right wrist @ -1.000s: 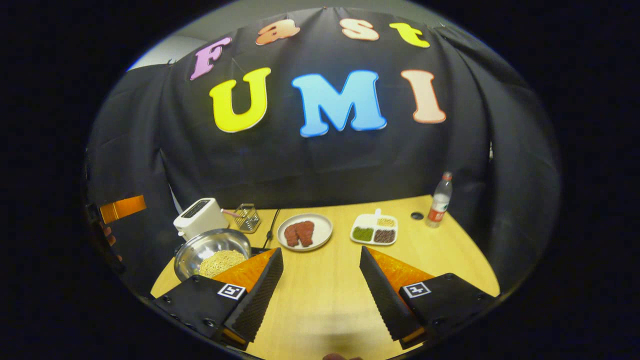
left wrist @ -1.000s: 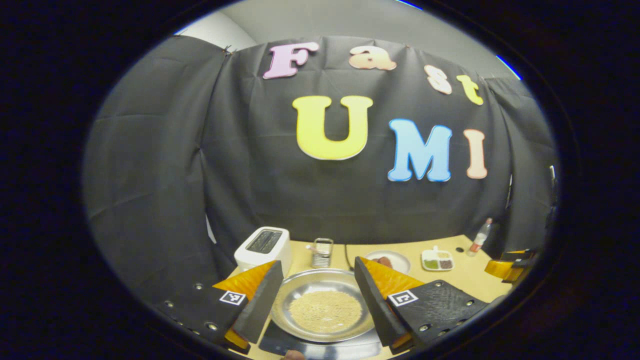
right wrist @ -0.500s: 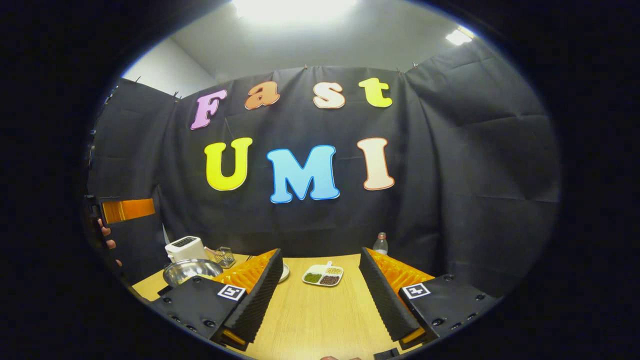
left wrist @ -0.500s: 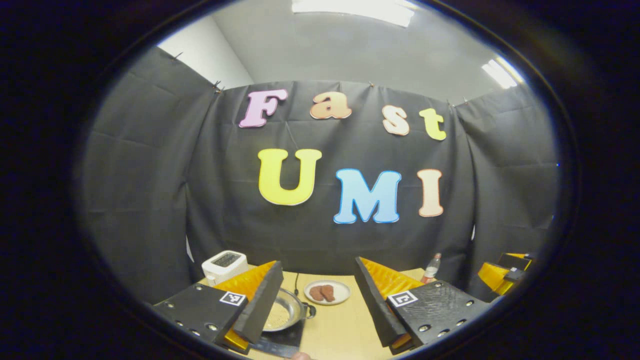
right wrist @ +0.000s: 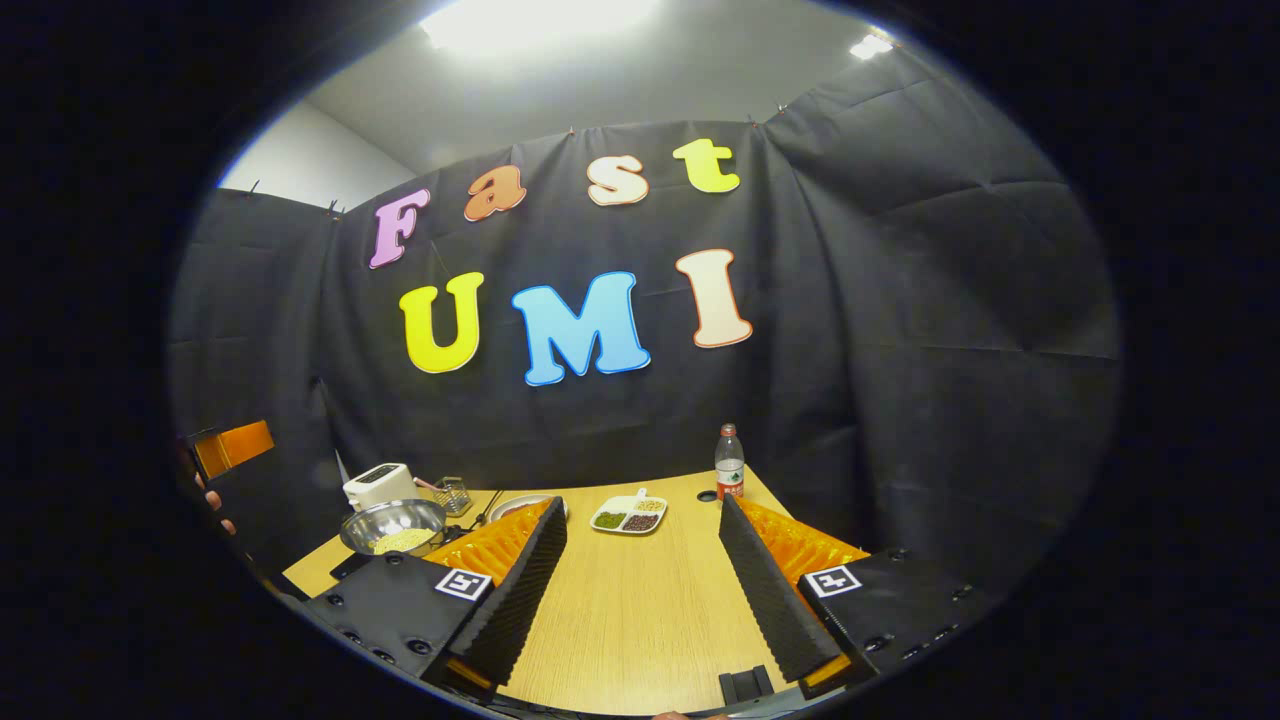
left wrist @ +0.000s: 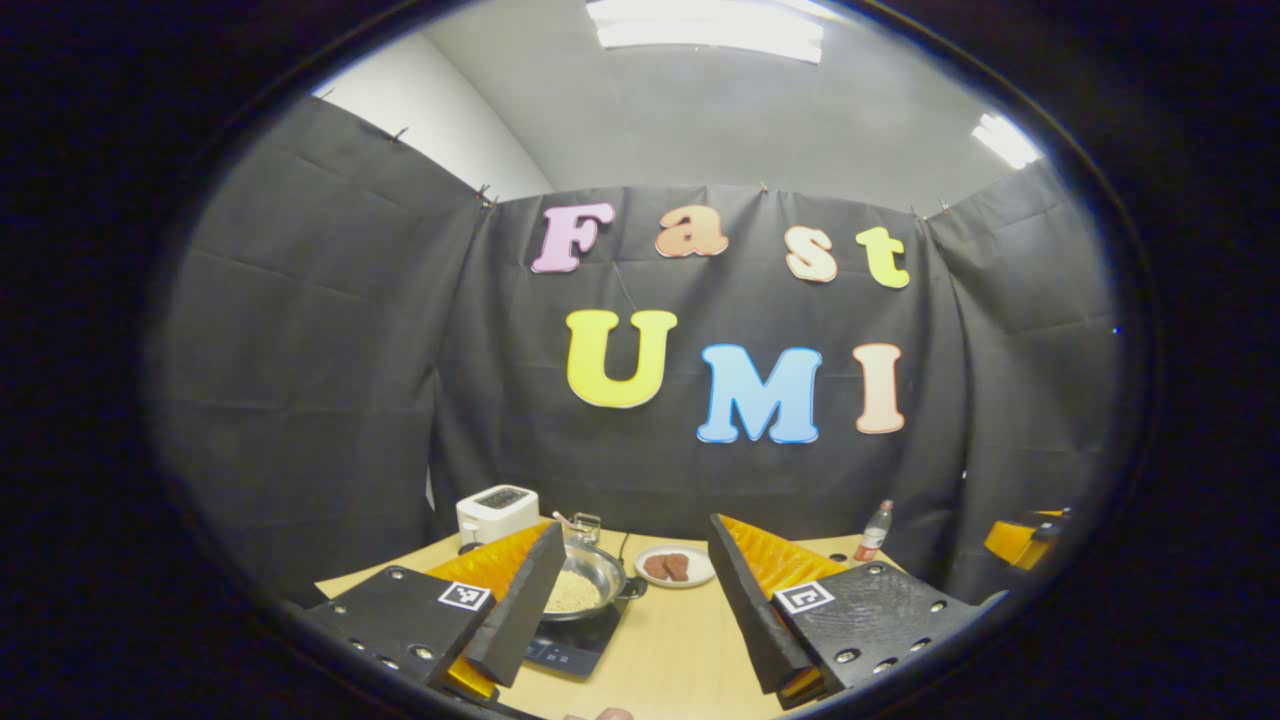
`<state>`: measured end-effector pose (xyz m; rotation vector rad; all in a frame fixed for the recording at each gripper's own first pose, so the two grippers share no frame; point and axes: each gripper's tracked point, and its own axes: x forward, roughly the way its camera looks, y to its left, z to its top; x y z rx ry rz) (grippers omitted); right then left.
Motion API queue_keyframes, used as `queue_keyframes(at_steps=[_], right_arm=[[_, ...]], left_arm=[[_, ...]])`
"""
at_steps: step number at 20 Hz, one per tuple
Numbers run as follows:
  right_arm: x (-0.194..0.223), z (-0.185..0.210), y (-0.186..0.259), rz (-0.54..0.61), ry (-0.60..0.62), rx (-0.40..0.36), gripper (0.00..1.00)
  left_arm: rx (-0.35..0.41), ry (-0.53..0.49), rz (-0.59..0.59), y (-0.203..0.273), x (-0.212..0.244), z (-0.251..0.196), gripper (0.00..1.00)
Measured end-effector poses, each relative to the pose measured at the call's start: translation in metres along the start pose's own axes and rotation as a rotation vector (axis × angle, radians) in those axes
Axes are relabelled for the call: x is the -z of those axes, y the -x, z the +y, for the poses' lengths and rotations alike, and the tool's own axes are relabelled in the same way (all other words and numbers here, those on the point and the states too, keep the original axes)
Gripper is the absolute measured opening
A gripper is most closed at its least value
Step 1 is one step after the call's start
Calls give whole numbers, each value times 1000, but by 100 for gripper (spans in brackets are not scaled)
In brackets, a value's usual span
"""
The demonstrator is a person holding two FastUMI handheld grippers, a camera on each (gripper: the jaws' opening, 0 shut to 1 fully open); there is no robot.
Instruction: First push the handle of the pot to place it horizontally, then grasp the pot with both hands and set it on the induction cooktop.
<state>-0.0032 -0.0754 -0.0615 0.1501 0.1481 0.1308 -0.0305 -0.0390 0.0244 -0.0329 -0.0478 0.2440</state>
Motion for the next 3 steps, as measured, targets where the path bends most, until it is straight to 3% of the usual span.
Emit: queue_keyframes(at_steps=[3], right_arm=[[9, 23, -1, 30, -52, -11, 98]], left_arm=[[40, 3, 45, 4, 23, -15, 87]])
